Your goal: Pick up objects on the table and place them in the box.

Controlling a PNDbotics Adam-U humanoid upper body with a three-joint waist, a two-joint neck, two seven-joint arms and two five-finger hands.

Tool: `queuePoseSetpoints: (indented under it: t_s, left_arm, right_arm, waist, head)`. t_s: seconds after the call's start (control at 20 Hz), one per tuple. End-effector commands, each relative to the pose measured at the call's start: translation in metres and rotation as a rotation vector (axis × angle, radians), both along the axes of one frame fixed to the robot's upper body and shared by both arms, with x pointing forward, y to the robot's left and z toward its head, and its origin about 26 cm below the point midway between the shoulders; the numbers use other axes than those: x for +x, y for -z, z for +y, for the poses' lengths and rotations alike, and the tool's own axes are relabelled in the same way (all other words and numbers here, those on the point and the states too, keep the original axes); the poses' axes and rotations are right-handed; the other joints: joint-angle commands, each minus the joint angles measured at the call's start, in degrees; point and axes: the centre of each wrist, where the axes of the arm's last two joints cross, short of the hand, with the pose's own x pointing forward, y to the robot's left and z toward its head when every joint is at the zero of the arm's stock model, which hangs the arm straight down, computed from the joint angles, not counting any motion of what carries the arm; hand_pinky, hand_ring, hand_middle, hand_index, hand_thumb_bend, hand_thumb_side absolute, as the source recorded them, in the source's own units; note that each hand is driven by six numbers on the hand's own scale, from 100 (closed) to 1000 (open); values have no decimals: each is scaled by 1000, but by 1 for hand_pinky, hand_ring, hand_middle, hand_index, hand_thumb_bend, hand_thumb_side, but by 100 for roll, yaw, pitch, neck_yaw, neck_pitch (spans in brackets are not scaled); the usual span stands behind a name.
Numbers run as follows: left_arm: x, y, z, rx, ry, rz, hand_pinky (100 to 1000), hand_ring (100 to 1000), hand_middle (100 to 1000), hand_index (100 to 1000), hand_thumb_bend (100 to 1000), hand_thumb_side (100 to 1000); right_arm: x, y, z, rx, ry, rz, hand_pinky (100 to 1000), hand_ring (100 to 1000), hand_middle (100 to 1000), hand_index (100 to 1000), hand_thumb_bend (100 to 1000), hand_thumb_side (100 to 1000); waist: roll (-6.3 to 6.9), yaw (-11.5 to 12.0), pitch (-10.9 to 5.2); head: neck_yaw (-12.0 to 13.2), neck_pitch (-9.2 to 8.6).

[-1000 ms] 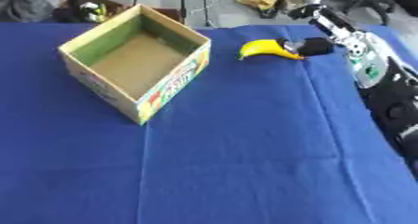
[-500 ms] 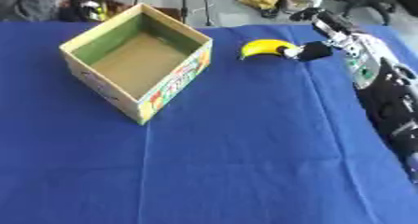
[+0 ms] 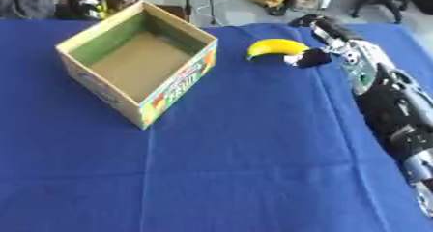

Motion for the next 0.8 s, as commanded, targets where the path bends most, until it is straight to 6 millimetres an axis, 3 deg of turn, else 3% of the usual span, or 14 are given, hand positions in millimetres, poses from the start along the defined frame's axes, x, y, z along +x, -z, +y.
queuePoseSetpoints:
  t_s: [0.05,0.5,0.8]
  left_arm:
    - [-1,-10,-3,14,20,-39,651,662,620,716,315,1000]
    - [-1,-12,-5,18,34,-50,651,663,619,717,314,1000]
    - [-2,-16,-6,22,37,-69,653,663,619,717,314,1000]
  right_arm:
    - [-6,-15,-12,5,34,-50,847,928,837,904,412,500]
    - [-11,-14,-19,13,71,-90,856,957,857,905,413,505]
    - [-17,-17,-27,21,108,-119,859,971,875,910,399,510]
  waist:
    - [-7,27,-73]
    - [-25,80,-2]
    - [48,-163,164]
  head:
    - [-68,-43]
    - [-150,-81]
    - [-292,-188]
